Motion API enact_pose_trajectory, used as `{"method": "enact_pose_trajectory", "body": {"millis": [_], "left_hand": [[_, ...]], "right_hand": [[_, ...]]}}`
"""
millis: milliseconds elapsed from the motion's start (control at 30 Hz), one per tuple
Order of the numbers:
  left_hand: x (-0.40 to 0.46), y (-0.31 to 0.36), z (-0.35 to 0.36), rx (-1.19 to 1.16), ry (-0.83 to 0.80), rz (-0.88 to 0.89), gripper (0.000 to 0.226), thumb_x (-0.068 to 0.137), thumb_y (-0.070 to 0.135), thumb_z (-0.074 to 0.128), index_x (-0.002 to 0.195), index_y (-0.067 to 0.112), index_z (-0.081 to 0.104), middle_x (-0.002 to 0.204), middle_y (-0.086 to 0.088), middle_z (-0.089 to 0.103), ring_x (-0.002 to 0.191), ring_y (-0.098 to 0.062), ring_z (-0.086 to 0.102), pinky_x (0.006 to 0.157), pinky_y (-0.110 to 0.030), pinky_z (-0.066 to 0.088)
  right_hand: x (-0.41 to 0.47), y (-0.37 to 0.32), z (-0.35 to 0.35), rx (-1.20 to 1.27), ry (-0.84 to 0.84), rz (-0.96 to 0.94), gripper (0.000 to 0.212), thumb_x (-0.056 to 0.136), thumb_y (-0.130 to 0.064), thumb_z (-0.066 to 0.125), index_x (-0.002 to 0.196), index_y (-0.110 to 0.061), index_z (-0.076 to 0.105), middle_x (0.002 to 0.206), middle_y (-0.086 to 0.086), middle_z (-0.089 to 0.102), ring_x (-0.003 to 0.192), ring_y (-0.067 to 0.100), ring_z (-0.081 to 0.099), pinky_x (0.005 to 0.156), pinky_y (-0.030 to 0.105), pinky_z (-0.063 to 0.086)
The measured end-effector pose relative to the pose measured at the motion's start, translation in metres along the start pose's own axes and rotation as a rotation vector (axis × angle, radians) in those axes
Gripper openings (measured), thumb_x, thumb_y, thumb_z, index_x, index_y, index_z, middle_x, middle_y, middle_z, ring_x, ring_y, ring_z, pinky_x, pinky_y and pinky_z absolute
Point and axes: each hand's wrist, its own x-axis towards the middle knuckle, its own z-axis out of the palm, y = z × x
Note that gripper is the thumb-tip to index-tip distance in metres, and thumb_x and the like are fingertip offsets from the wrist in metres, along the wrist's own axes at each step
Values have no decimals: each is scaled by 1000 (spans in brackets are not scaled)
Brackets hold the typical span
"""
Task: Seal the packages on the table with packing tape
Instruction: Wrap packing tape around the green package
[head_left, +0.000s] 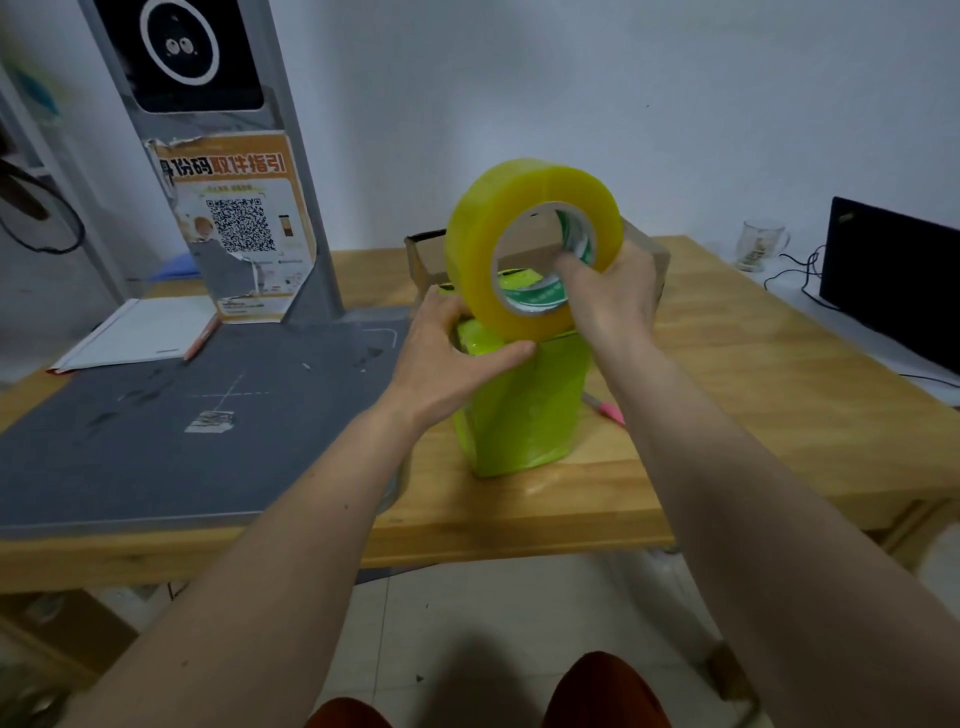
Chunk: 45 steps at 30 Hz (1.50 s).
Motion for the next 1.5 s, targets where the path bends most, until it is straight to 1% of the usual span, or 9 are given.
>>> {"method": "enact_pose_trajectory", "body": {"millis": [233, 433, 633, 833, 933, 1067, 1267, 1400, 1500], "left_hand": [[-1, -4, 2, 96, 2, 7, 61, 72, 46, 81, 121, 16, 61, 136, 11, 50, 148, -10, 14, 110, -19, 17], [-3, -3, 4, 86, -8, -12, 60, 75, 47, 78, 123, 16, 57, 136, 15, 43, 149, -10, 9, 116, -28, 20], [-3, -2, 3, 110, 14, -18, 67, 69, 54, 78, 121, 17, 59, 140, 6, 49, 149, -12, 13, 119, -39, 23], [-3, -8, 3, 104, 43, 6, 63, 68, 51, 80, 119, 19, 61, 135, 13, 50, 149, -11, 14, 118, -35, 23], [-3, -12, -1, 75, 75, 10, 56, 69, 46, 82, 114, 19, 63, 126, 21, 49, 146, -6, 16, 118, -35, 24], [-1, -8, 4, 95, 56, 37, 53, 71, 37, 84, 113, 13, 62, 124, 14, 52, 149, -15, 16, 119, -38, 23], [2, -13, 4, 85, 47, 48, 52, 73, 36, 83, 115, 13, 62, 126, 16, 53, 148, -10, 15, 112, -21, 18], [4, -13, 4, 67, 38, 60, 52, 71, 34, 84, 113, 13, 63, 126, 13, 57, 146, -8, 18, 113, -22, 20], [5, -17, 2, 46, 36, 66, 52, 70, 36, 84, 112, 14, 63, 127, 11, 59, 143, -4, 18, 116, -27, 22]], "right_hand": [[20, 13, -27, 189, 60, 117, 8, 79, -17, 72, 85, -20, 69, 89, 5, 72, 87, 25, 69, 77, 53, 58], [7, 20, -16, 451, 4, 460, 61, 66, -27, 86, 119, -13, 58, 113, 9, 66, 102, 28, 65, 90, 51, 55], [4, 21, -20, 368, 20, 341, 8, 75, -24, 75, 79, -19, 70, 78, 1, 70, 85, 31, 68, 79, 61, 54], [11, 19, -29, 285, -34, 196, 18, 78, -21, 70, 61, -18, 63, 68, 4, 66, 88, 42, 65, 62, 61, 54], [26, 29, -39, 523, -8, 443, 12, 83, -20, 71, 87, -18, 60, 94, 10, 67, 78, 34, 70, 46, 42, 56], [29, 48, -45, 700, -33, 625, 36, 91, -18, 67, 123, -13, 52, 112, 15, 61, 79, 30, 68, 46, 38, 56], [30, 54, -39, 851, -239, 732, 11, 88, -9, 66, 98, -14, 63, 83, 6, 69, 75, 19, 64, 48, 25, 53], [41, 58, -35, 803, -180, 710, 35, 90, -5, 63, 124, -7, 57, 106, 14, 69, 86, 25, 66, 67, 41, 57], [52, 58, -34, 774, -131, 645, 49, 87, -7, 68, 133, -9, 51, 118, 17, 66, 91, 30, 70, 61, 48, 58]]}}
